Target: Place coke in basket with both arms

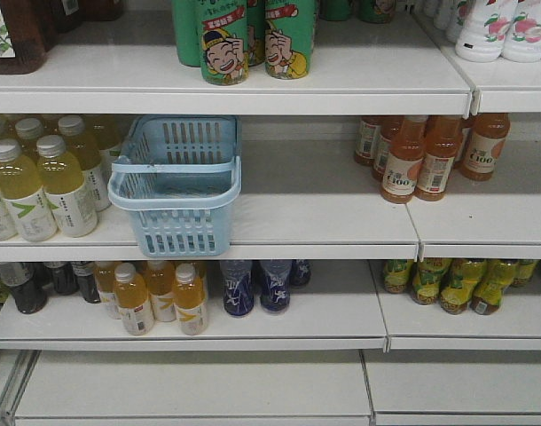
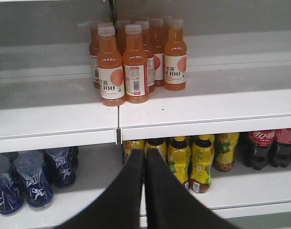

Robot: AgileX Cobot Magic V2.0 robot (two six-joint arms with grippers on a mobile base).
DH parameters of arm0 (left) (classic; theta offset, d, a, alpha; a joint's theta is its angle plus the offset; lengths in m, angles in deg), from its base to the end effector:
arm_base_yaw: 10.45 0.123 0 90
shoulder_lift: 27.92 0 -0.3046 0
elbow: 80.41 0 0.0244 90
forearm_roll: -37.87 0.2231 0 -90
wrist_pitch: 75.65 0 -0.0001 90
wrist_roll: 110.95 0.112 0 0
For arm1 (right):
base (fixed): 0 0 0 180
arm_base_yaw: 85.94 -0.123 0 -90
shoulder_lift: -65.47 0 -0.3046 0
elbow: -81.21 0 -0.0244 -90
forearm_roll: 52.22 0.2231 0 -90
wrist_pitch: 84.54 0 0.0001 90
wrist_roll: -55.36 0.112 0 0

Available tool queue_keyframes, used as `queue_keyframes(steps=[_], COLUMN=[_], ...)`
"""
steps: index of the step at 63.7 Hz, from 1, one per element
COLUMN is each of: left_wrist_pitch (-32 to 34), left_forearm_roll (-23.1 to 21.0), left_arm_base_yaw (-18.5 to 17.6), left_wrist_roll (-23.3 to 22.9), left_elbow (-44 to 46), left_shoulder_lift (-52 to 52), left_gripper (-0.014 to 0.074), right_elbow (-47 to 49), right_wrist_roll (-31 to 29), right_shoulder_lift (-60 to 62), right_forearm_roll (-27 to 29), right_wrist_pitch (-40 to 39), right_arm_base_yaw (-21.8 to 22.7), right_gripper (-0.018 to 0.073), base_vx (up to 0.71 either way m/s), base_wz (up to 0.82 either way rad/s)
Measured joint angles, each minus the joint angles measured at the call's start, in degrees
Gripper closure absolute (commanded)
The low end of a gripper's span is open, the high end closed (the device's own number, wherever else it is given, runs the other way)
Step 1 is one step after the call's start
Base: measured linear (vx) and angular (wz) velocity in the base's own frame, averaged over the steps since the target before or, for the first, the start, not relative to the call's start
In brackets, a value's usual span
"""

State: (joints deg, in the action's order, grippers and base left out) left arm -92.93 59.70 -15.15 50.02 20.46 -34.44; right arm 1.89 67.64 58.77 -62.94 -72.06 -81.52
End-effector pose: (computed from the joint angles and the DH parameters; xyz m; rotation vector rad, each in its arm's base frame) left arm 0.0279 0.0102 0.1761 0.0223 1.7750 0.0630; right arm 0.0286 -0.0067 0.1821 0.1230 1.7114 -0.0683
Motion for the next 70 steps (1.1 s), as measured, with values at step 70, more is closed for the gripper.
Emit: queue_keyframes(steps=[70], left_wrist_pitch=[5.3], left_forearm_roll=[2.6], left_arm_base_yaw=[0.0], left_wrist_roll=[0.4], left_elbow=[0.0], left_shoulder_lift=[0.0], left_gripper=[0.0603], right_elbow=[0.0], right_wrist_roll=[0.0], right_shoulder_lift=[0.0], right_forearm_roll=[0.0], right_wrist_pitch=[0.0], right_arm_base_yaw=[0.0], right_gripper=[0.0564], base_vx=[0.0], base_wz=[0.0])
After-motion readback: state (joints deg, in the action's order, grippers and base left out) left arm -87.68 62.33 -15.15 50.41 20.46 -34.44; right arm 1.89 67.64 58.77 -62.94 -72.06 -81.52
